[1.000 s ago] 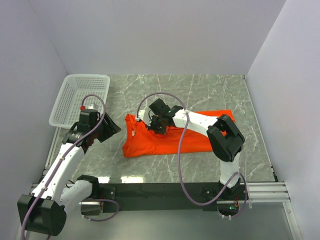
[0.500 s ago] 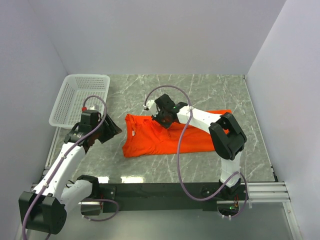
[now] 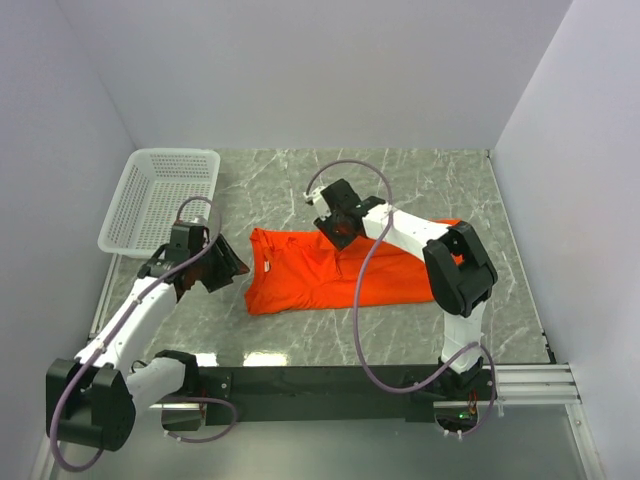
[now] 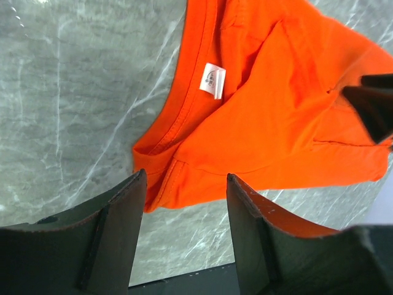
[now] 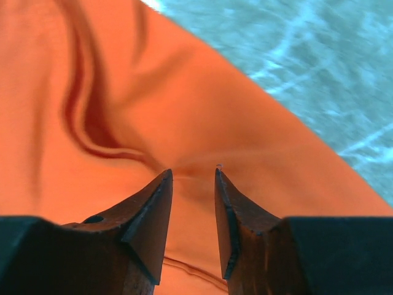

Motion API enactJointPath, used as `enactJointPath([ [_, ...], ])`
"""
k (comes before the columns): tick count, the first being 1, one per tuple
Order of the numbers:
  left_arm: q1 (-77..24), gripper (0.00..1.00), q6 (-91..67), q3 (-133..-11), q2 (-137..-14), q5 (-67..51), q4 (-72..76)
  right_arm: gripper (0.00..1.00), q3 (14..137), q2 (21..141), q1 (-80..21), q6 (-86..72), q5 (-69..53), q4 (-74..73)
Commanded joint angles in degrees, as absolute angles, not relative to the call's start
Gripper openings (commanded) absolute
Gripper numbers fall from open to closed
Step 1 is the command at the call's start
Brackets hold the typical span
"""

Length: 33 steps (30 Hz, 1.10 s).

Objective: Fold and stack the t-shirts
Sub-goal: Fold the tshirt

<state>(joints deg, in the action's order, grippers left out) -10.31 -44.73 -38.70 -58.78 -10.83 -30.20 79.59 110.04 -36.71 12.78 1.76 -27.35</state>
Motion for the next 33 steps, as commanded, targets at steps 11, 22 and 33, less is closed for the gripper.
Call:
enactJointPath([
  [11, -13.62, 0.57, -38.59, -49.56, -82.25, -12.66, -22.23, 0.45, 78.50, 95.64, -27.78, 28.30, -24.52, -35.95],
  [22, -16.70, 0.55, -37.00, -65.64, -100.00, -2.03, -28.91, 0.45, 70.76, 87.90, -20.48, 26.46, -27.16, -33.05],
  [33, -16.87, 0.33, -36.39, -74.09, -109.41, -0.18, -33.75, 0.45, 69.35, 86.66, -17.67, 25.40, -28.56, -31.99],
])
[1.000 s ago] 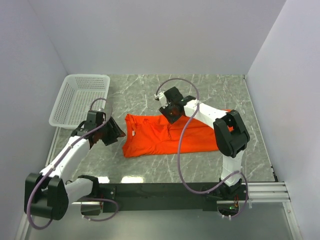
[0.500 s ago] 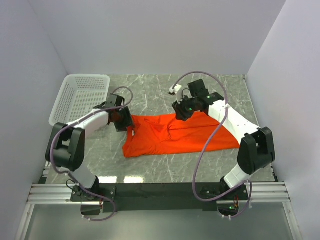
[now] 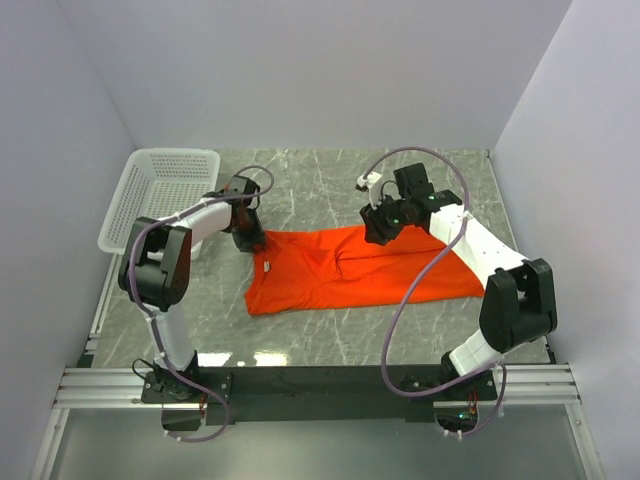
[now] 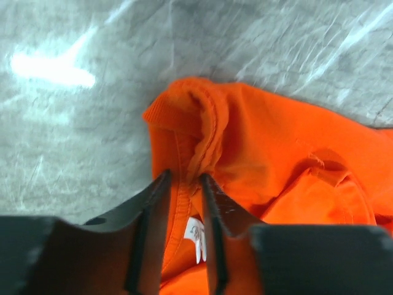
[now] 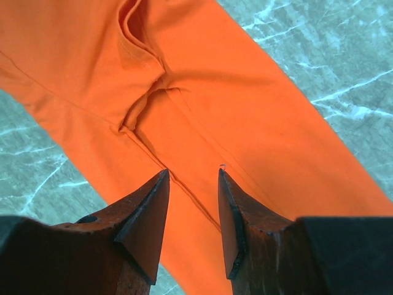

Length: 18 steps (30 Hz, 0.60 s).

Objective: Fold and stack the t-shirts
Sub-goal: Fold the tshirt

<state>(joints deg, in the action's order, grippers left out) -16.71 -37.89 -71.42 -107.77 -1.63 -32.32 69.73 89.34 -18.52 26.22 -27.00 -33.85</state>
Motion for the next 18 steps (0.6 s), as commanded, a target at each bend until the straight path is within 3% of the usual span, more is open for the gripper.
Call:
enactJointPath([
  [1, -16.87, 0.31, -35.95, -74.53, -109.95, -0.35, -33.92, 0.45, 69.43, 86.66, -17.58, 25.31, -28.56, -31.99],
  [5, -16.88, 0.16, -34.72, -78.38, -112.85, -0.18, -35.15, 0.45, 69.87, 86.13, -16.61, 25.05, -28.83, -32.17],
  [8, -16.87, 0.11, -33.40, -82.16, -115.48, -0.18, -37.08, 0.45, 69.96, 85.08, -15.47, 24.96, -29.27, -32.34],
  [13, -16.79, 0.09, -31.38, -90.60, -121.54, 3.25, -40.25, 0.45, 69.52, 83.24, -13.54, 24.87, -29.62, -32.26],
  [18, -16.44, 0.09, -30.76, -109.21, -133.11, 4.31, -45.86, 0.45, 68.38, 82.27, -12.04, 25.14, -29.27, -31.91],
])
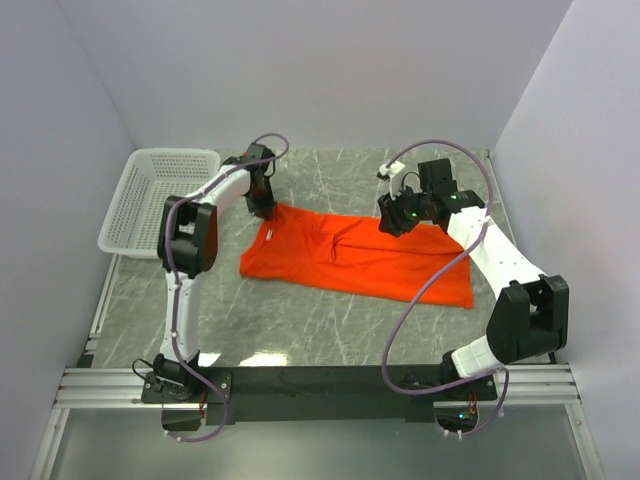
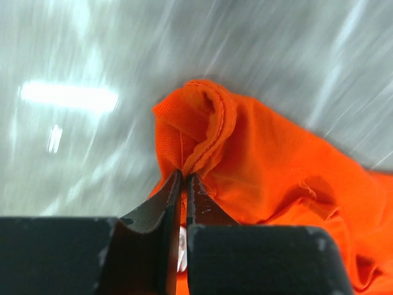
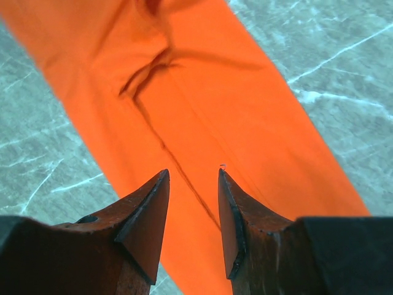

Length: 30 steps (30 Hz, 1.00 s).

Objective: Fold and stack the t-shirts
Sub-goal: Fold the tshirt

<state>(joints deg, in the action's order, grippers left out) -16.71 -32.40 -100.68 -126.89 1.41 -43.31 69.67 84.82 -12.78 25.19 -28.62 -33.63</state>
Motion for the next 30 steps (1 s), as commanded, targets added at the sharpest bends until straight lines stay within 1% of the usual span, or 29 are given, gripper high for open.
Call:
enactJointPath([
  [1, -16.26, 0.09, -30.85, -112.64, -135.07, 4.22, -46.49, 0.45, 67.77, 82.00, -11.78, 25.48, -29.01, -31.90],
  [2, -16.17, 0.10, -31.20, -119.72, -137.18, 3.87, -47.45, 0.45, 67.50, 82.00, -11.52, 25.58, -28.66, -31.82],
  [4, -15.56, 0.11, -32.78, -126.97, -143.07, 2.64, -49.30, 0.45, 66.54, 81.65, -10.90, 25.75, -28.65, -31.38],
  [5, -15.21, 0.12, -33.57, -133.44, -144.83, 0.64, -49.57, 0.45, 66.19, 81.56, -10.72, 25.84, -28.74, -31.38],
  [7, -14.24, 0.15, -36.03, -138.66, -147.83, -1.48, -47.56, 0.45, 65.66, 81.74, -10.46, 26.98, -29.18, -31.73],
  [8, -13.98, 0.21, -36.91, -138.95, -147.83, -2.63, -46.16, 0.45, 65.48, 82.00, -10.46, 27.42, -29.27, -31.99],
  [9, -13.54, 0.24, -37.87, -138.61, -146.44, -4.29, -44.14, 0.45, 65.13, 82.26, -10.28, 28.29, -29.44, -32.17],
  [10, -13.36, 0.31, -38.05, -137.12, -145.29, -4.92, -40.73, 0.45, 64.87, 82.35, -10.28, 28.65, -29.53, -31.99],
  [12, -13.10, 0.38, -37.62, -135.80, -141.17, -5.10, -37.81, 0.45, 64.34, 82.88, -10.37, 30.05, -30.05, -31.38],
  [14, -12.92, 0.44, -36.66, -134.74, -138.35, -5.88, -35.17, 0.45, 64.95, 83.84, -10.37, 29.71, -29.53, -30.15],
  [17, -12.83, 0.48, -34.11, -132.55, -131.08, -7.03, -33.67, 0.48, 70.47, 90.15, -10.28, 25.77, -27.86, -28.39],
  [18, -12.83, 0.48, -32.88, -131.15, -129.04, -7.21, -32.97, 0.49, 76.32, 95.57, -10.37, 23.92, -27.77, -30.30],
  [19, -12.83, 0.49, -32.09, -126.87, -126.76, -7.12, -32.18, 0.50, 79.94, 98.67, -10.28, 23.65, -28.99, -32.41],
  [20, -12.75, 0.51, -31.38, -124.13, -121.34, -6.42, -30.34, 0.51, 83.63, 101.57, -10.28, 23.38, -29.53, -34.52],
  [21, -12.83, 0.52, -30.25, -120.80, -118.24, -5.46, -29.10, 0.51, 90.55, 106.91, -10.37, 22.16, -29.53, -38.20],
  [22, -12.83, 0.57, -29.63, -113.63, -114.99, -3.45, -28.05, 0.51, 94.01, 109.31, -10.37, 22.06, -29.79, -40.32],
  [23, -12.83, 0.59, -28.92, -109.99, -108.61, -2.30, -26.73, 0.52, 97.00, 111.42, -10.37, 22.06, -30.40, -42.08],
  [24, -12.83, 0.62, -27.87, -106.38, -105.41, -1.07, -25.15, 0.52, 101.56, 114.40, -10.46, 22.58, -30.76, -44.71],
  [25, -12.83, 0.68, -27.69, -100.00, -102.34, -0.18, -24.61, 0.52, 103.34, 115.56, -10.55, 23.46, -31.54, -46.22],
  [26, -12.75, 0.70, -27.60, -96.89, -96.82, -0.18, -24.35, 0.52, 104.93, 116.36, -10.98, 24.60, -33.03, -47.71],
  [27, -12.66, 0.72, -28.21, -93.81, -94.24, -0.18, -24.08, 0.52, 106.51, 117.50, -11.16, 26.00, -33.22, -49.29],
  [28, -12.48, 0.72, -28.91, -87.69, -91.87, -0.70, -24.08, 0.52, 106.44, 117.60, -11.34, 26.19, -32.79, -48.96],
  [30, -11.96, 0.71, -31.88, -81.51, -85.47, -4.99, -23.65, 0.52, 105.48, 117.60, -11.43, 26.19, -30.61, -46.08],
])
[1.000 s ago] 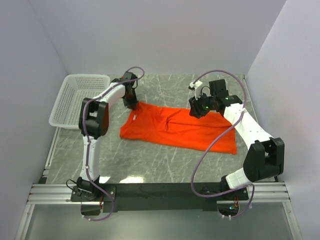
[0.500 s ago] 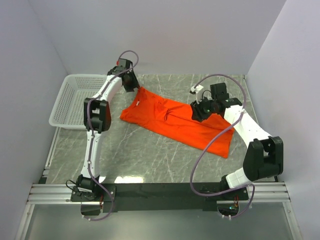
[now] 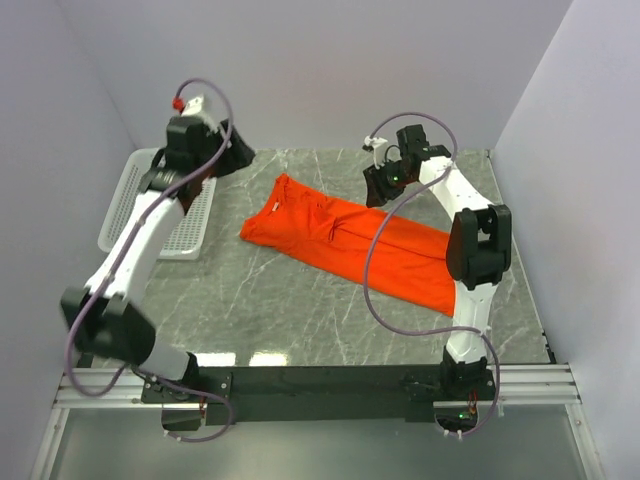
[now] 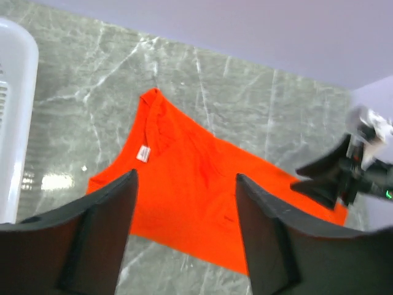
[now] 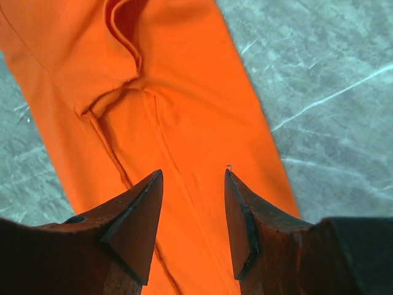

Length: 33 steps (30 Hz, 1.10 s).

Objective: Fold and stack the t-shirts
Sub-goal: Fold the tshirt

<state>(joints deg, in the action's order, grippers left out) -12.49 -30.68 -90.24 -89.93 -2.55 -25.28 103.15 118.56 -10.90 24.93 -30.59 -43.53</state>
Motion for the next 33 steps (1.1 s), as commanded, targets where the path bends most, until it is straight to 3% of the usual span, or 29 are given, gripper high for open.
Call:
enactJointPath([
  [1, -11.95, 0.68, -32.77, -75.38, -83.43, -6.92, -23.38, 0.52, 105.47, 117.95, -11.34, 25.93, -29.11, -45.27],
  [3, -11.95, 0.64, -36.10, -69.46, -78.59, -10.88, -22.77, 0.52, 108.17, 120.65, -10.90, 26.45, -26.55, -46.13],
  [6, -12.04, 0.51, -41.21, -58.47, -73.93, -15.72, -19.61, 0.48, 112.05, 124.36, -10.98, 26.10, -26.89, -49.04],
  [7, -12.13, 0.42, -42.79, -53.49, -73.05, -16.86, -16.03, 0.46, 112.15, 124.80, -11.07, 25.76, -28.29, -49.30],
  [12, -15.81, 0.12, -50.09, -47.11, -75.31, -18.02, -10.37, 0.19, 109.43, 124.72, -11.34, 21.63, -26.72, -46.15],
  [13, -16.52, 0.03, -50.36, -48.15, -76.71, -16.02, -10.81, 0.18, 108.90, 124.54, -11.08, 21.27, -26.02, -45.79],
  [14, -17.65, 0.01, -51.06, -48.86, -79.69, -15.13, -11.59, 0.17, 108.37, 124.19, -10.81, 21.01, -26.02, -45.44],
  [33, -18.55, 0.00, -48.17, -70.13, -107.13, -2.91, -19.25, 0.18, 86.58, 106.79, -6.15, 19.33, -27.77, -37.88],
])
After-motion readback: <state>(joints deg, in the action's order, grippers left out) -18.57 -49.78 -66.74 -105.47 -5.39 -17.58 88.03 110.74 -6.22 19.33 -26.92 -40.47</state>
